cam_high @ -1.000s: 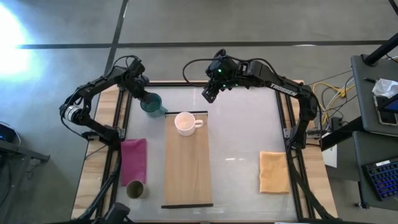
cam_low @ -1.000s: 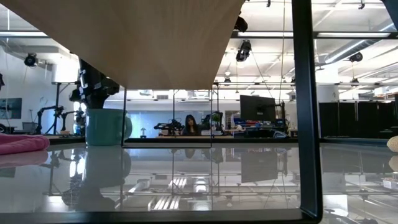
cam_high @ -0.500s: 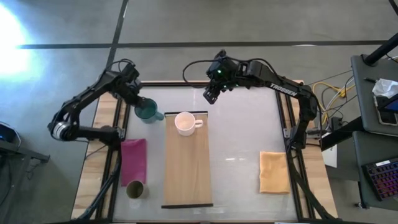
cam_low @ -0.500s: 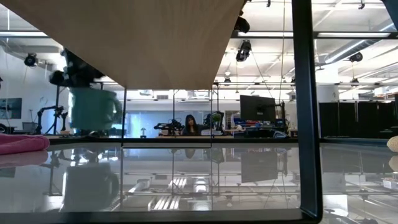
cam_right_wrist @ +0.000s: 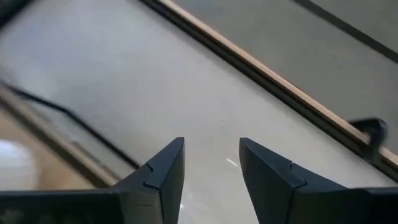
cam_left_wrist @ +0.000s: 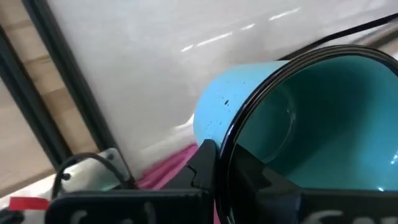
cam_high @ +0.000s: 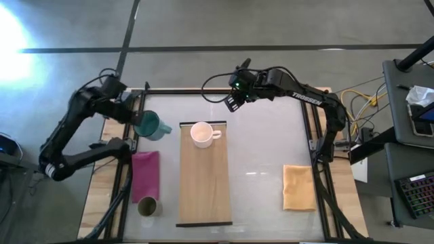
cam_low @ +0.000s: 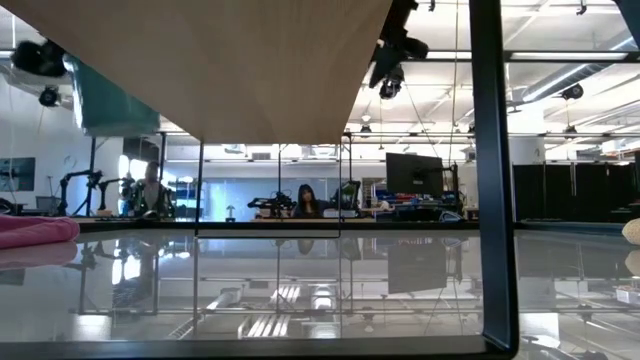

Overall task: Stack small to large cups/mugs on shelf
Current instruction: Put the blue mug on the shelf

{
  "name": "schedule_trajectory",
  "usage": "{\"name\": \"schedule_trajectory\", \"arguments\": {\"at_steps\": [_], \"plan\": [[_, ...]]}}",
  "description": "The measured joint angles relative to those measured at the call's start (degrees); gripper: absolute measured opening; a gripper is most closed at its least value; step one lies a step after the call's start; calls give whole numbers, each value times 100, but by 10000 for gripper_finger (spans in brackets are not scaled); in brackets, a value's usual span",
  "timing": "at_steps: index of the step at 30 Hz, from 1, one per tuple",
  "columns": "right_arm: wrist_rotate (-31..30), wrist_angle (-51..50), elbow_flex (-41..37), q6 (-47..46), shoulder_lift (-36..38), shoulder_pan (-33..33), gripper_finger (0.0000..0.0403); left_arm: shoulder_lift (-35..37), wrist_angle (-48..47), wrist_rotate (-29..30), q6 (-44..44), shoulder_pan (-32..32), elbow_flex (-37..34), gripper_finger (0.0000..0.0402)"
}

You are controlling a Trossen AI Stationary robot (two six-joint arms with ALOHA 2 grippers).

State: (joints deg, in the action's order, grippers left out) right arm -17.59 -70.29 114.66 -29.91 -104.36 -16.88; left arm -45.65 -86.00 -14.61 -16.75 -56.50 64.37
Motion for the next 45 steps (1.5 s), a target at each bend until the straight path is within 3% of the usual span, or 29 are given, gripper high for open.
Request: {"name": "schedule_trajectory", "arguments": {"at_steps": [5,10,13,16,19,23,26,34,41,45], "plan": [[-98,14,-395,-160,4,-2,146,280,-482,-243,-376,46,437,2],[-732,87,-671,-76,23,-97,143,784,-455,-698,-962,45,853,2],[-736,794,-689,358,253,-146,143,1000,-381,-846,-1318,41,1019,2],[-334,1638,-689,601,607,-187,143,1146,-453,-1021,-1566,47,1092,2],[-234,1851,-724,463,903,-219,140,1103,-152,-1208,-1598,28,1061,2],[-564,1799,-908,400,1266,-239,135,1017,-20,-1177,-1593,28,1084,2],[-666,1811,-1054,304,1484,-315,132,940,622,-1250,-1596,27,1133,2],[-636,2020,-1257,35,1815,-413,136,215,1596,-1587,-1406,134,1119,2],[-624,1994,-1387,-12,1811,-427,133,-552,2641,-1369,-1513,1285,1118,2],[-599,1911,-1445,-15,1805,-427,134,-964,2736,-464,-1729,2462,1161,1]]}}
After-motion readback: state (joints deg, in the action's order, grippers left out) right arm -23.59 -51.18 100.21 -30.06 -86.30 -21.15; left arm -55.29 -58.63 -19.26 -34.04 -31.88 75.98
